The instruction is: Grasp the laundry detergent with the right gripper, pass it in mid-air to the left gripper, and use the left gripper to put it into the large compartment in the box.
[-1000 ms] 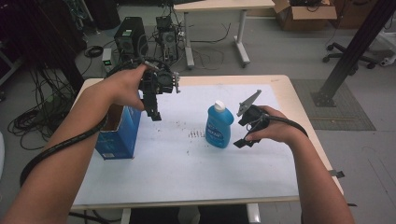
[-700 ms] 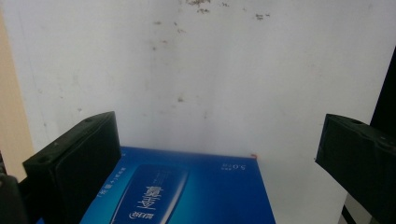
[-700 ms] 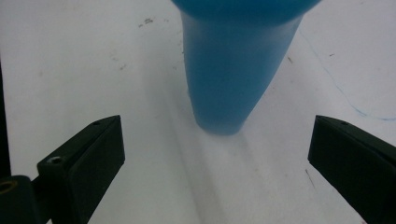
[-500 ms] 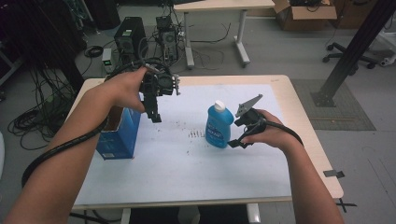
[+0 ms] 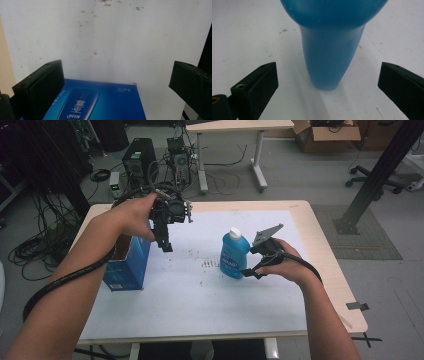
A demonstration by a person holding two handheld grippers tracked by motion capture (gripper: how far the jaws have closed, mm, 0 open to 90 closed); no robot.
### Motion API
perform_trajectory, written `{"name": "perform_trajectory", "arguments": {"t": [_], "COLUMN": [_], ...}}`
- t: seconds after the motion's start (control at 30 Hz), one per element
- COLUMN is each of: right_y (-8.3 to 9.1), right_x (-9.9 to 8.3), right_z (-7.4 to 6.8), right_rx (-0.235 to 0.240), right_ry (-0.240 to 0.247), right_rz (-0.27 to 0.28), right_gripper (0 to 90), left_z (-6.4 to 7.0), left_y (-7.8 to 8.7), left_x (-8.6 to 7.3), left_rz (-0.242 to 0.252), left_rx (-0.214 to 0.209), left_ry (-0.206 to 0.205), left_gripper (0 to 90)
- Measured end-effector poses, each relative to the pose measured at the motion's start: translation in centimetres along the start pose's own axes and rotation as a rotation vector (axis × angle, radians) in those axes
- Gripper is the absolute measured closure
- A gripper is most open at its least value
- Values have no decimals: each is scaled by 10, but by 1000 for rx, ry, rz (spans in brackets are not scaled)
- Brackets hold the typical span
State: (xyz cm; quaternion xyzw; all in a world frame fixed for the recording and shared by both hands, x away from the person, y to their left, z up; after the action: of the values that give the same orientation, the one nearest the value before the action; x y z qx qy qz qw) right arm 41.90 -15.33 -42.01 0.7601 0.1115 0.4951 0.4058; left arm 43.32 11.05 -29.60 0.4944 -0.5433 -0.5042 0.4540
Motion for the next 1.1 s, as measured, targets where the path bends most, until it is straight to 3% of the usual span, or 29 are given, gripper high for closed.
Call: {"name": "perform_trajectory", "arguments": {"t": [0.4,0.6,1.1], "right_y": [-5,-10,-24], "right_x": [5,9,9], "right_z": [1,0,-3], "right_rx": [-5,11,-16], "right_ry": [-7,-35,-49], "right_rz": [28,81,190], "right_gripper": [27,24,22], "left_z": [1,3,4], "left_y": [-6,-7,-12], "left_x": [5,4,1], "left_rz": [14,6,3], "left_rx": [-4,-9,-16], "left_ry": [-12,-14,-12], "left_gripper": [2,2,2]}}
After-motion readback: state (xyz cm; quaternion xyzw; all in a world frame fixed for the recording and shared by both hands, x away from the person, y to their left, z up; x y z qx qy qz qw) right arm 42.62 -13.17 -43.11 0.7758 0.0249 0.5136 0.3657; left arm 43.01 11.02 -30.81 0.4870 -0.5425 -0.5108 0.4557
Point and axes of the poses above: each handheld gripper's, and its own axes: y roughly backward along the jaws, x roughly out of its top, z roughly to its right, the point moved 6 cm from there along -y, roughly forward along the jaws, and after that the axes turned 11 degrees about -y, right-handed, at the moved point
